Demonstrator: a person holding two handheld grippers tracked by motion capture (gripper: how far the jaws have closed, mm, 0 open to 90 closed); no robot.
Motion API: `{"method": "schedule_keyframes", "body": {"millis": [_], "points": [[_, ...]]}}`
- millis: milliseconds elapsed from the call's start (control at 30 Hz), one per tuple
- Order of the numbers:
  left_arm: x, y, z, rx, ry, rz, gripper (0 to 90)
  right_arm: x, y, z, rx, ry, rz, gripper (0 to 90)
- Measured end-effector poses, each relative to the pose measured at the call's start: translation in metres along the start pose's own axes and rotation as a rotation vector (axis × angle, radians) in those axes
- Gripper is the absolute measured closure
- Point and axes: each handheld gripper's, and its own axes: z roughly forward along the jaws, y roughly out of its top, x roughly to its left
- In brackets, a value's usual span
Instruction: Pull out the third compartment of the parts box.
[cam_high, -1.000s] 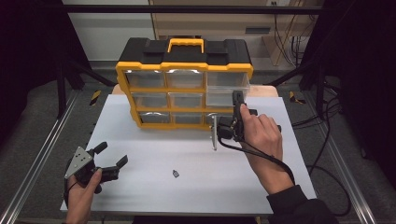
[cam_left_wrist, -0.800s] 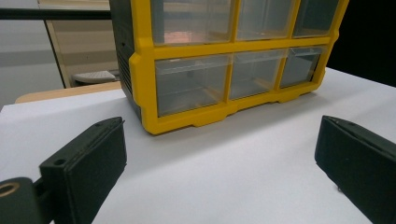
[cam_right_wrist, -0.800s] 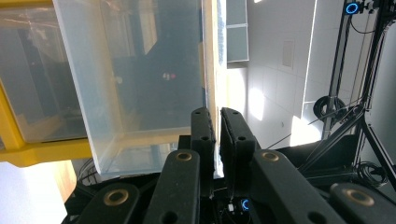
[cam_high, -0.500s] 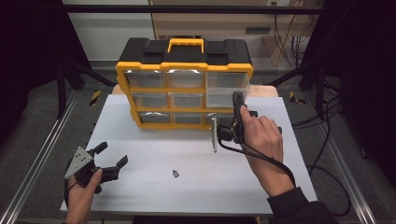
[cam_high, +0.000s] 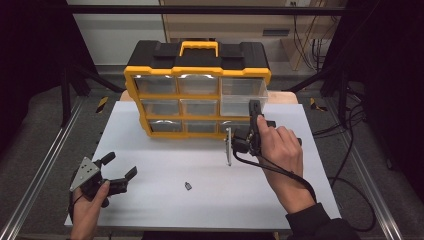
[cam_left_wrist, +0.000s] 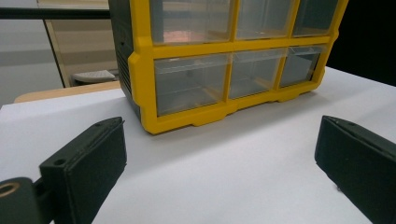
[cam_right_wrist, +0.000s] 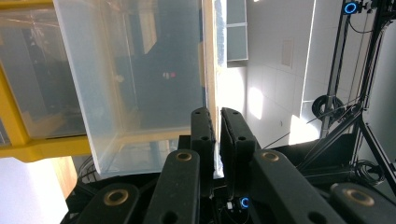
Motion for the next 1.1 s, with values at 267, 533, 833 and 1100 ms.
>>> {"method": "schedule_keyframes", "body": {"millis": [267, 533, 833, 1100], "points": [[0.0, 0.0, 0.0, 0.001, 0.002, -0.001, 2.0, -0.001, 0.001, -0.003, 0.001, 0.001, -0.001, 84.6], [0.0, 0.0, 0.0, 0.002, 0.002, -0.004, 1.9, 0.0, 0.001, -0.008, 0.002, 0.001, -0.003, 84.5], [0.0, 0.0, 0.0, 0.003, 0.002, -0.002, 2.0, -0.001, 0.004, -0.017, 0.01, 0.0, 0.001, 84.4], [0.0, 0.0, 0.0, 0.005, 0.002, -0.001, 2.0, 0.001, 0.005, -0.019, 0.013, -0.009, -0.008, 84.3]]}}
